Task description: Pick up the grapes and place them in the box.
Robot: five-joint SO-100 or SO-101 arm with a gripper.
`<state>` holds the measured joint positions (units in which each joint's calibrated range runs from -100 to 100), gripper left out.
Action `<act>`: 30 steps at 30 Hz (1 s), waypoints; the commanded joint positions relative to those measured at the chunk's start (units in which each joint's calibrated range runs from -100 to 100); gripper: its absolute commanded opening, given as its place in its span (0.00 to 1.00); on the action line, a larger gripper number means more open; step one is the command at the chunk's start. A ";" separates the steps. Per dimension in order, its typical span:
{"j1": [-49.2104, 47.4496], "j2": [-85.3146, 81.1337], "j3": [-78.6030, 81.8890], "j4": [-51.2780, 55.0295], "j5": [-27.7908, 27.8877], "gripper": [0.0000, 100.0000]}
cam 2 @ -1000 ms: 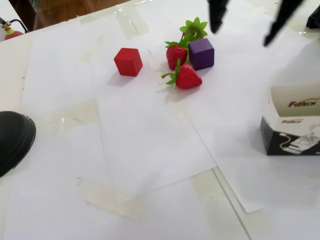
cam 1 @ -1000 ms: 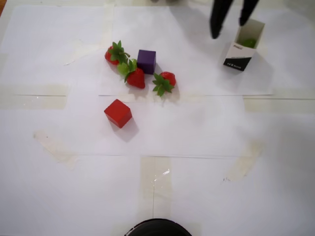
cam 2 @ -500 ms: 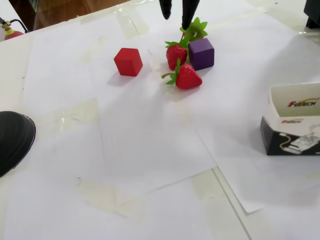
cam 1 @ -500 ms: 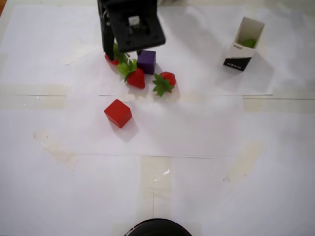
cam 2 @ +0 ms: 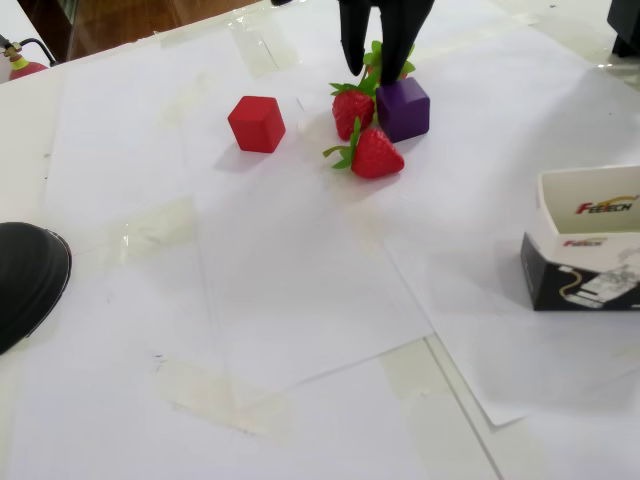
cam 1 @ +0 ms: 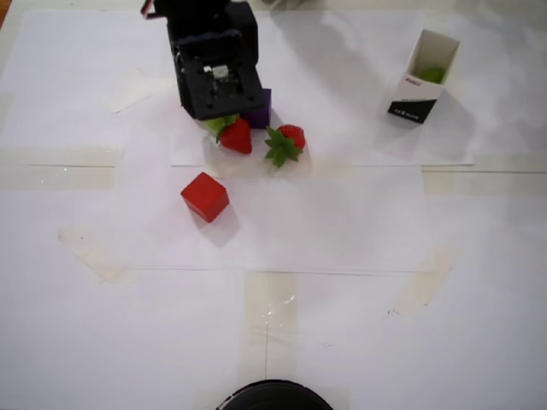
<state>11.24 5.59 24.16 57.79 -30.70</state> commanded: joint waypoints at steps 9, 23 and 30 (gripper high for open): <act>1.71 2.24 1.11 -2.80 0.44 0.18; 0.60 1.12 1.29 -2.31 -0.73 0.10; -0.35 0.86 0.84 -3.70 -1.22 0.14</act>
<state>11.46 8.68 26.15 55.34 -31.18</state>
